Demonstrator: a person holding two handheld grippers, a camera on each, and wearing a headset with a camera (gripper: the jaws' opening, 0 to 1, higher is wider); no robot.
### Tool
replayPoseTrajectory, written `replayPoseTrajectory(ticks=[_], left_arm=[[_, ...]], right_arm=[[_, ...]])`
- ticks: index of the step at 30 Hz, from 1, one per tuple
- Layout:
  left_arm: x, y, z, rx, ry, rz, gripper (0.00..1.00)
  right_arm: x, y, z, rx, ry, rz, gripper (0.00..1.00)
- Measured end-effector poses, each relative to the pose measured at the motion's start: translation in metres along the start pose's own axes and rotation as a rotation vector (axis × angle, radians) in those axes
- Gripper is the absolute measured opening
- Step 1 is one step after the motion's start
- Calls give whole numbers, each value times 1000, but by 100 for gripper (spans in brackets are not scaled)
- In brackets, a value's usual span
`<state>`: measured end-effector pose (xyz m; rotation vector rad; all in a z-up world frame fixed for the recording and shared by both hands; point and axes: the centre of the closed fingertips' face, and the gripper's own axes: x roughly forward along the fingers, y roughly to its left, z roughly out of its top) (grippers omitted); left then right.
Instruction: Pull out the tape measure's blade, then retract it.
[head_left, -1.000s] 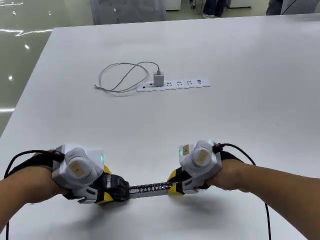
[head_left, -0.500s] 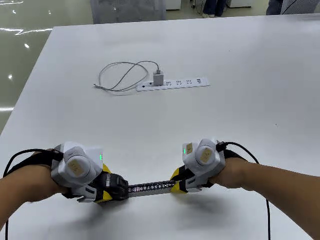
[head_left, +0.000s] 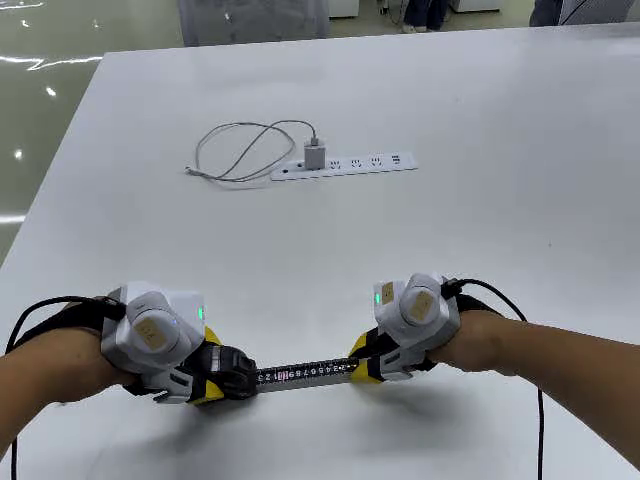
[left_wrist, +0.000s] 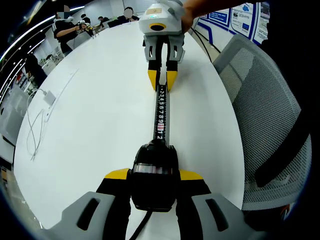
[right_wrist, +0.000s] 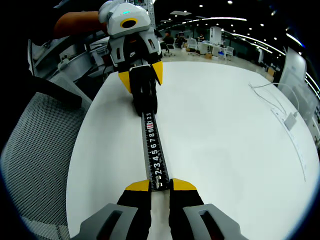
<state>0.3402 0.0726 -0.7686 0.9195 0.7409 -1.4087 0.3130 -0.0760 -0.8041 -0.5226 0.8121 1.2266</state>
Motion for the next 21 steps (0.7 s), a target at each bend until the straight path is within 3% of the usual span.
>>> replayPoseTrajectory(ticks=[21], left_arm=[[0,1,-1,-2,-3,-1,29]], right_arm=[[-10,-2,-13,11,5,-5,8]])
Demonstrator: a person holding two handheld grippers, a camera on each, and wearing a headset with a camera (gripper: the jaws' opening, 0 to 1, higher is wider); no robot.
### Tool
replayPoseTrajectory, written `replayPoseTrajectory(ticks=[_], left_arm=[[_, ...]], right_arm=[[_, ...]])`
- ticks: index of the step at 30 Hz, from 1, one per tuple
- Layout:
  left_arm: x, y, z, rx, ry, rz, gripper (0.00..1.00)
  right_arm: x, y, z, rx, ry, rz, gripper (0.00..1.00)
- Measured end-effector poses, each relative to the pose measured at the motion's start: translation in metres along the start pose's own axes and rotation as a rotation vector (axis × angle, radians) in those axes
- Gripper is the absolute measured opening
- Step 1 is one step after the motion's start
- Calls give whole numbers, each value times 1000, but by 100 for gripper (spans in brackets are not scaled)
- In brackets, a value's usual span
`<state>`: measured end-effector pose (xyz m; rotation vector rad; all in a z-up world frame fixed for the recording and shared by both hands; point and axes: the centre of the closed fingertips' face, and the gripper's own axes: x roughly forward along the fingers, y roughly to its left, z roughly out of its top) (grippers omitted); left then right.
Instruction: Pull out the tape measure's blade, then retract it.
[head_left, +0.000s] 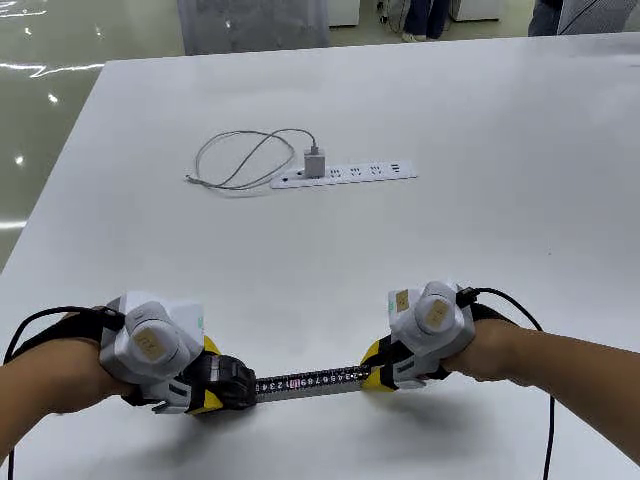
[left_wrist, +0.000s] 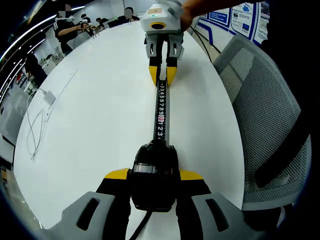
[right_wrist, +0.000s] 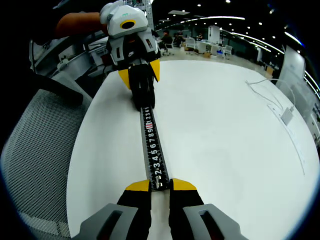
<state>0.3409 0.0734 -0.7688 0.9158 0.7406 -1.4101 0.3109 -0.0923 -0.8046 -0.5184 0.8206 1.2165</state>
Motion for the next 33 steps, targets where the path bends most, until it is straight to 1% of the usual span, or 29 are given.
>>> replayPoseTrajectory(ticks=[7,33], left_arm=[[0,0,0,3,2,-1,29],[1,-1,1,5,5,-2,29]], right_arm=[[-4,1,-5,-3,1,4,8],[-18,-1,-21,-3,13,-11,8]])
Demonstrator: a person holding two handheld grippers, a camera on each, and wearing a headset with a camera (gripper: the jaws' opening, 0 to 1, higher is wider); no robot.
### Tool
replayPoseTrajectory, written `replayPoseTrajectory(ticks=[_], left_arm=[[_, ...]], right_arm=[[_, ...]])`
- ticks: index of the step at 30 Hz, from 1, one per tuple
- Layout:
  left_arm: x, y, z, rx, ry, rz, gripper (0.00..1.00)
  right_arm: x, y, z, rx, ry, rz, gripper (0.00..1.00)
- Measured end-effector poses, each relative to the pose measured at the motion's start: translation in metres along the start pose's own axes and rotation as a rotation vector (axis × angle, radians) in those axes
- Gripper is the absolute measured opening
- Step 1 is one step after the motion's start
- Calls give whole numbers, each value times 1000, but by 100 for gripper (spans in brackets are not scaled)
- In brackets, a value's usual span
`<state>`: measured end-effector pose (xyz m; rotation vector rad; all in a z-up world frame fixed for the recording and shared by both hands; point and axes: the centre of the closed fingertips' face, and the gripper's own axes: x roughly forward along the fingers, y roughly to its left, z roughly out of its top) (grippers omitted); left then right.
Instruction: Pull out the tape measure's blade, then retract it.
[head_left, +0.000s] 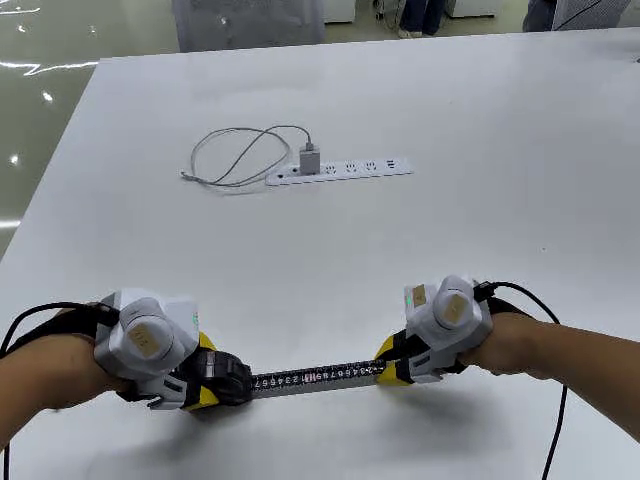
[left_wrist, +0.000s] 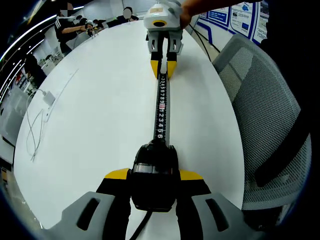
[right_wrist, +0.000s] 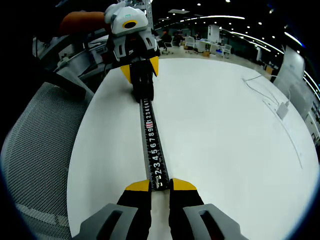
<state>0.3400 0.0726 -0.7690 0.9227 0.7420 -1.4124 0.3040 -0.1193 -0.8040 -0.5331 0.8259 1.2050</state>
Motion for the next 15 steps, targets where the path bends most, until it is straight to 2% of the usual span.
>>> replayPoseTrajectory(ticks=[15], left_arm=[[0,0,0,-2,-4,1,29]], right_arm=[[-8,-3,-8,10,4,-7,8]])
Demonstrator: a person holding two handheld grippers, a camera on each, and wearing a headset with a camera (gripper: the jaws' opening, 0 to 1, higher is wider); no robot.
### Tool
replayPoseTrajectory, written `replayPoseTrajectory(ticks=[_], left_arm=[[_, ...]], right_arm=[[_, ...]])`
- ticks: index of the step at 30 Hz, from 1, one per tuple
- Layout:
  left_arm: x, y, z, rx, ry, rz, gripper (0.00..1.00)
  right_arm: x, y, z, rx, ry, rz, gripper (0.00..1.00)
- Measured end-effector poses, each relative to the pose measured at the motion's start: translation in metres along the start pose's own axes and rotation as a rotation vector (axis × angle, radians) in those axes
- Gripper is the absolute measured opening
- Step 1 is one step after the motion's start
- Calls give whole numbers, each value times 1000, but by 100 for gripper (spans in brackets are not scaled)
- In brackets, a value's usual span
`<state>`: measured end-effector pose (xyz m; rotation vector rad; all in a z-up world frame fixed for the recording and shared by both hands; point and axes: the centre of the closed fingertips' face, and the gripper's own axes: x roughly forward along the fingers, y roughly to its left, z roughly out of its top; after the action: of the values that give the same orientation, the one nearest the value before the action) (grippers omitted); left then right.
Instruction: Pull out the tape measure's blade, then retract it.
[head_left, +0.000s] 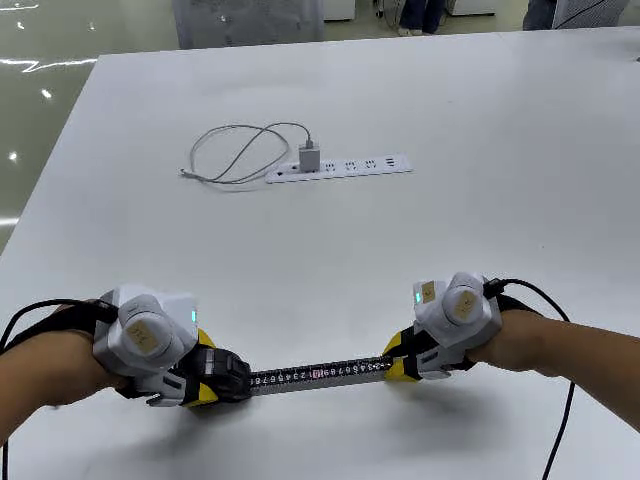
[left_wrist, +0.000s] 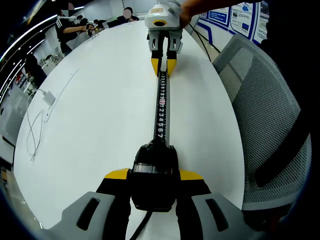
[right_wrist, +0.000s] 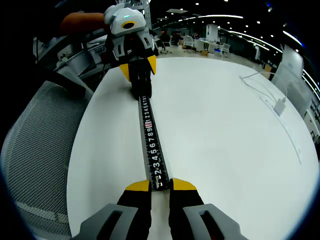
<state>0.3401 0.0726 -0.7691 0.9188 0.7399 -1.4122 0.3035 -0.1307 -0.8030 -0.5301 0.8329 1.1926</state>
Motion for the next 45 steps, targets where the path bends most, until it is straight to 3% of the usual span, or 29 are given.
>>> replayPoseTrajectory(ticks=[45], left_arm=[[0,0,0,-1,-9,2,29]], right_arm=[[-13,-5,-20,7,43,-2,8]])
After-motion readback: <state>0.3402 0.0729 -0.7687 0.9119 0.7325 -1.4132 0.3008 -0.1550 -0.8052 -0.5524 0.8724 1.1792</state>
